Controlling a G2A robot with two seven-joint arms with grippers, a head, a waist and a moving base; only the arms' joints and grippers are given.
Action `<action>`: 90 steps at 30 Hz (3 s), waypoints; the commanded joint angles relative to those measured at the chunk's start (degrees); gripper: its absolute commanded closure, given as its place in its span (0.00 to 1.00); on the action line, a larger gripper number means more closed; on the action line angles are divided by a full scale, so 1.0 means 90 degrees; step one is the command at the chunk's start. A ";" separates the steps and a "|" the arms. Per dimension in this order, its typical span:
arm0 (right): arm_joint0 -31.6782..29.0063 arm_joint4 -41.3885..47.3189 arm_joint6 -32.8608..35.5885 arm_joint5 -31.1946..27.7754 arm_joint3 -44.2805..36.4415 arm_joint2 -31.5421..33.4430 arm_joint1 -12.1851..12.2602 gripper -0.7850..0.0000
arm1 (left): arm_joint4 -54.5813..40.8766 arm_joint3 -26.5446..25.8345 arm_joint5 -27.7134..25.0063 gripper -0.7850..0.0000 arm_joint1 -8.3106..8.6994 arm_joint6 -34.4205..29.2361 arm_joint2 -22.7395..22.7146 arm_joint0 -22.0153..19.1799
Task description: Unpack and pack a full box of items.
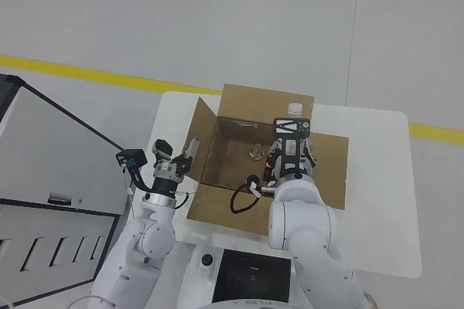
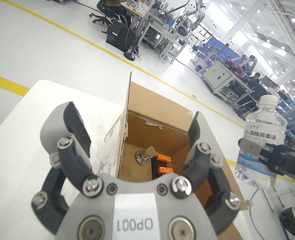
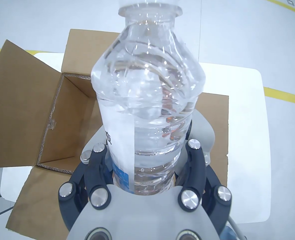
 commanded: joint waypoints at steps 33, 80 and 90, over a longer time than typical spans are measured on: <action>0.0025 0.1013 -0.2163 -0.0958 -0.0288 0.1496 0.0064 1.00 | 0.0000 0.0000 0.0000 0.00 0.0000 0.0000 0.0000 0.0000; 0.0216 0.3620 -0.6904 -0.4366 0.2652 0.6150 0.0601 1.00 | 0.0000 0.0000 0.0000 0.00 0.0000 0.0000 0.0000 0.0000; 0.0084 0.3810 -0.7575 -0.4554 0.3239 0.6143 0.0620 1.00 | 0.0000 0.0000 0.0000 0.00 0.0000 0.0000 0.0000 0.0000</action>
